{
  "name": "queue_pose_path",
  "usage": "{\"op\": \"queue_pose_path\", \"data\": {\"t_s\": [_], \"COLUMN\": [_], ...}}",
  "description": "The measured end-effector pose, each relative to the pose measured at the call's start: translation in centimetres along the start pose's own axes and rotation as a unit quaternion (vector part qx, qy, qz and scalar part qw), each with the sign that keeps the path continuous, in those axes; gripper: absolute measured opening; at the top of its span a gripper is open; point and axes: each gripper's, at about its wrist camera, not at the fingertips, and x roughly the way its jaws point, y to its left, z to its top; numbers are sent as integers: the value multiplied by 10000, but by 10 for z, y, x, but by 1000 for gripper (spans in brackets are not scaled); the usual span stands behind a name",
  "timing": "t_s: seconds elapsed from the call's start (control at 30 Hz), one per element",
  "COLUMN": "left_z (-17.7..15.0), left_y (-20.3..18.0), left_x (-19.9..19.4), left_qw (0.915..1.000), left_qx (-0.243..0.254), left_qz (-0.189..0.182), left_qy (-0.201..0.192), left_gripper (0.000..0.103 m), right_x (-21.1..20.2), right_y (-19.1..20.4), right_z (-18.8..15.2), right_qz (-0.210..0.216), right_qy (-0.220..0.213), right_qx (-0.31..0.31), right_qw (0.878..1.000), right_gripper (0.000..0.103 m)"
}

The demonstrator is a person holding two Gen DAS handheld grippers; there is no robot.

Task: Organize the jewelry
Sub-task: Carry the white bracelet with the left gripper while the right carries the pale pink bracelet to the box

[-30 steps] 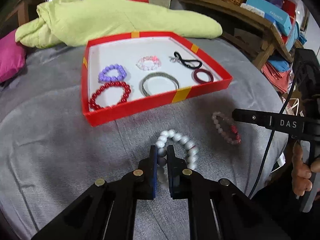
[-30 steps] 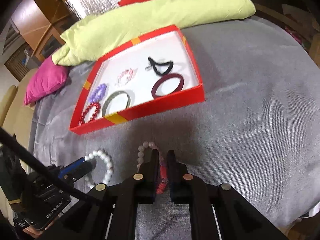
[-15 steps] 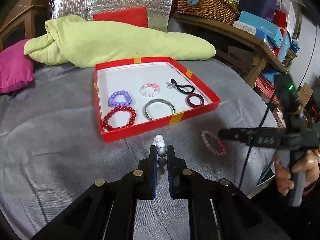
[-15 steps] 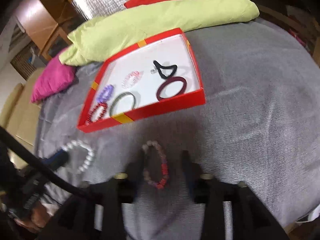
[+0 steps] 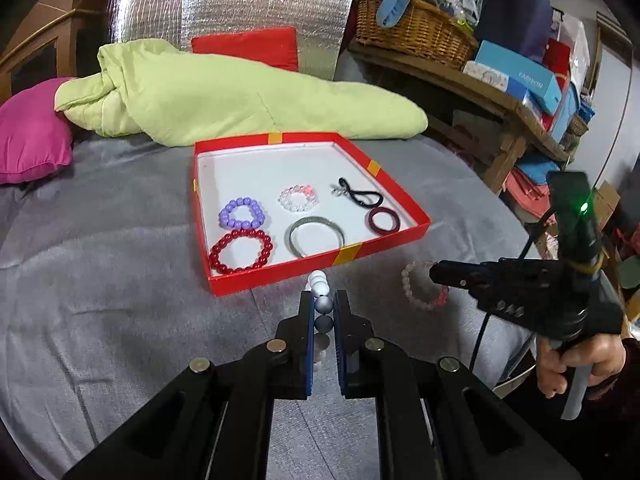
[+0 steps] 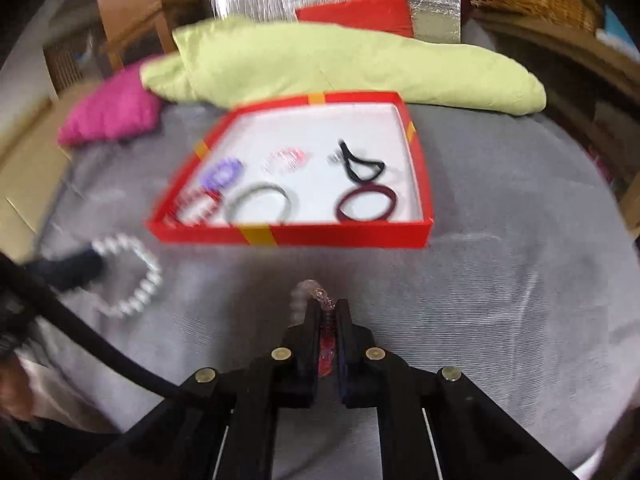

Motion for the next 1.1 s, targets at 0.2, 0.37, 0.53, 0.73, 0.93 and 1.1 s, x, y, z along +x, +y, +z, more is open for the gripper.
{"op": "queue_pose_path", "data": {"t_s": [0.2, 0.37, 0.53, 0.73, 0.93, 1.1], "left_z": [5, 11, 19, 24, 27, 32], "left_y": [4, 2, 3, 2, 5, 7], "left_x": [-2, -4, -4, -1, -1, 5], "left_qw": [9998, 9997, 9990, 9984, 9975, 9965], "left_qx": [-151, -150, -241, -215, -256, -285], "left_qz": [50, 80, 183, 373, 489, 641], "left_qy": [-75, -201, -317, -366, -440, -449], "left_gripper": [10, 10, 10, 10, 10, 10], "right_x": [-20, -23, -19, -6, -6, -1], "right_y": [-12, -13, -15, -13, -5, -1], "right_z": [18, 33, 46, 44, 50, 60], "right_qz": [756, 1109, 1097, 1114, 1153, 1129], "right_qy": [-206, -283, -422, -538, -742, -890], "right_qx": [670, 934, 1071, 1116, 1023, 990], "right_qw": [9947, 9890, 9873, 9860, 9853, 9846], "right_gripper": [8, 8, 8, 8, 8, 8]}}
